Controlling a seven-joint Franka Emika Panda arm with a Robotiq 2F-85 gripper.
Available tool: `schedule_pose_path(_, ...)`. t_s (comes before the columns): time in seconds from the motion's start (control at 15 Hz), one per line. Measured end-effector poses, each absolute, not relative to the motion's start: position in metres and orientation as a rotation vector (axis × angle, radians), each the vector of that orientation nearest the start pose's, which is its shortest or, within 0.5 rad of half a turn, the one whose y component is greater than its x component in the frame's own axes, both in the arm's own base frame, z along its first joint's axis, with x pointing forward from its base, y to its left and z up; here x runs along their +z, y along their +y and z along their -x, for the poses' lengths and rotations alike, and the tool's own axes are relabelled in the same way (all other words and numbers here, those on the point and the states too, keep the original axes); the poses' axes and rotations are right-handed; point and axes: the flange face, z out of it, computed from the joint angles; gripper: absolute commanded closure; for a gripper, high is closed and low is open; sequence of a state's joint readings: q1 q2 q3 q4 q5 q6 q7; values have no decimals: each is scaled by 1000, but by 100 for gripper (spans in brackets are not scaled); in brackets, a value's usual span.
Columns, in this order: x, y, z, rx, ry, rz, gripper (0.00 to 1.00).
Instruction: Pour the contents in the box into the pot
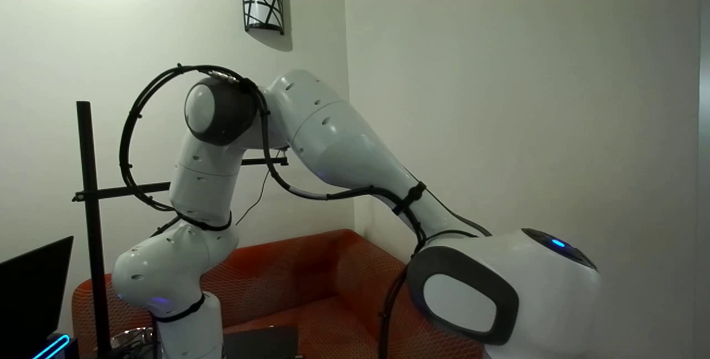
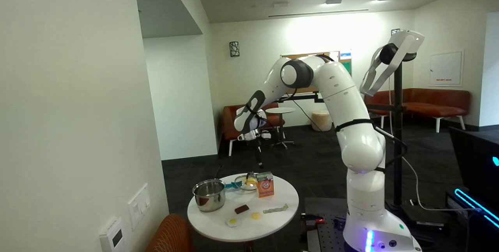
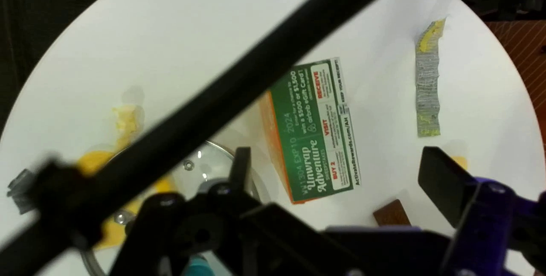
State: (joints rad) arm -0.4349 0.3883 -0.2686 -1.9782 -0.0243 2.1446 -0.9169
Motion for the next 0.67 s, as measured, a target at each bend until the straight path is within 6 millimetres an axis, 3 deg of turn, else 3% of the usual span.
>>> schedule_pose_path(0.67,227,-368,-436,360,-371,3030,0)
